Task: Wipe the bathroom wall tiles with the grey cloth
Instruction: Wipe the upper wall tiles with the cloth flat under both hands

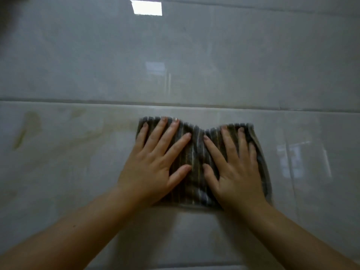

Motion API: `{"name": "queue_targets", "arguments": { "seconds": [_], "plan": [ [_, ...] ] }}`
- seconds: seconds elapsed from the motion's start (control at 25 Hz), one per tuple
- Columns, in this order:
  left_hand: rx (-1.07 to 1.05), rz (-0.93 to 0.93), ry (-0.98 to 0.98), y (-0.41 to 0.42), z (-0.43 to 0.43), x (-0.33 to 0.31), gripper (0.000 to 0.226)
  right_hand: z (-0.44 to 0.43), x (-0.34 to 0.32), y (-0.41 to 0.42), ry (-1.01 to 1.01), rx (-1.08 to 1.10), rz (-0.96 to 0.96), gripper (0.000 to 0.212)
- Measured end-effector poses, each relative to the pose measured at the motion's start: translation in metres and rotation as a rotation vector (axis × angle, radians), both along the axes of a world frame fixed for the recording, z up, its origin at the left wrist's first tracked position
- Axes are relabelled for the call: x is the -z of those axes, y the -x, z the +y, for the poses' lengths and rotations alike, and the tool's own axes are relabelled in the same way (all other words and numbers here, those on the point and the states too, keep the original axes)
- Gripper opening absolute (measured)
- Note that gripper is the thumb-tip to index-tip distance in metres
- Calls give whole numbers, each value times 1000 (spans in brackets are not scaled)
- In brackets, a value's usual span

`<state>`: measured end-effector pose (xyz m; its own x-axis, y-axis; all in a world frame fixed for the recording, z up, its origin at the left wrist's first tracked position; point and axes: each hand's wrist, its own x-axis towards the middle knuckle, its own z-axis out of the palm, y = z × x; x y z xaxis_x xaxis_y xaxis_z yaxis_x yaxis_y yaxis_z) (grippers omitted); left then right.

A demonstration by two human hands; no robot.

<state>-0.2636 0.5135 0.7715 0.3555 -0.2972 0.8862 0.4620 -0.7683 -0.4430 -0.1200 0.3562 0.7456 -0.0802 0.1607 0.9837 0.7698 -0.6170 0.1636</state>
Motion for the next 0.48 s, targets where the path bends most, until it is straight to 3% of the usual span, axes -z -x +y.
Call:
{"name": "queue_targets", "arguments": {
  "seconds": [0.28, 0.48],
  "plan": [
    [6, 19, 9, -31, -35, -75, 70, -19, -66, -8, -206, 39, 318, 72],
    [-13, -1, 27, 15, 12, -106, 66, 24, -100, 30, -180, 37, 268, 69]
  ]
}}
